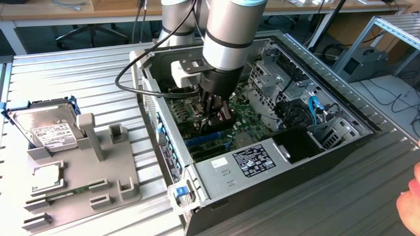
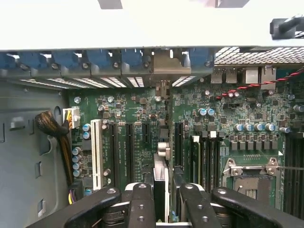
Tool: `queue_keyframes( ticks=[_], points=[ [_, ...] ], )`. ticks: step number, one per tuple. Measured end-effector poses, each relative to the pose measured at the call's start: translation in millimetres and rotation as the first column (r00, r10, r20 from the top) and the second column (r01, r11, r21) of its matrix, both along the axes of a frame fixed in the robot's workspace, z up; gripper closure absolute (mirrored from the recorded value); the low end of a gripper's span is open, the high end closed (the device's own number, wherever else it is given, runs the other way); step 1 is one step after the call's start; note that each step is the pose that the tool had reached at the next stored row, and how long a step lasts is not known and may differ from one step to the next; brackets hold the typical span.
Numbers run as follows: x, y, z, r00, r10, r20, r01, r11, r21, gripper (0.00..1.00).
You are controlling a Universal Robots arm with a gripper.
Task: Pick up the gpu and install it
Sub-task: 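Insert the gpu into the slot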
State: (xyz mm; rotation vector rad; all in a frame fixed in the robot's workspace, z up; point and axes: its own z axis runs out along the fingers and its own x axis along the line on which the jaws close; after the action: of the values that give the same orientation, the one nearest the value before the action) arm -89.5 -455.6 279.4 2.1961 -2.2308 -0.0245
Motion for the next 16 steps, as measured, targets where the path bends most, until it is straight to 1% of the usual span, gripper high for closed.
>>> queue_keyframes(
  ticks=[4, 7, 10, 11, 13, 14, 15, 16],
  points=[
    [1.5, 0.0, 0.1, 1.0000, 0.000, -0.0001, 0.000, 1.0000, -0.0001, 0.74],
    [12.6, 0.0, 0.1, 1.0000, 0.000, -0.0003, 0.000, 1.0000, -0.0002, 0.74],
    [14.0, 0.0, 0.1, 1.0000, 0.000, -0.0003, 0.000, 1.0000, -0.0002, 0.74],
    [13.9, 0.0, 0.1, 1.0000, 0.000, 0.0024, 0.000, 1.0000, -0.0001, 0.74],
    [13.9, 0.0, -0.3, 0.9994, 0.000, 0.0336, 0.000, 1.0000, -0.0001, 0.74],
    [13.9, 0.0, -0.3, 0.9992, 0.000, 0.0405, 0.000, 1.0000, 0.0000, 0.74],
    [13.9, 0.1, -0.5, 0.9990, 0.000, 0.0440, 0.000, 1.0000, 0.0001, 0.74],
    [14.0, 0.0, -0.4, 0.9990, 0.000, 0.0446, 0.000, 1.0000, 0.0000, 0.74]
  ],
)
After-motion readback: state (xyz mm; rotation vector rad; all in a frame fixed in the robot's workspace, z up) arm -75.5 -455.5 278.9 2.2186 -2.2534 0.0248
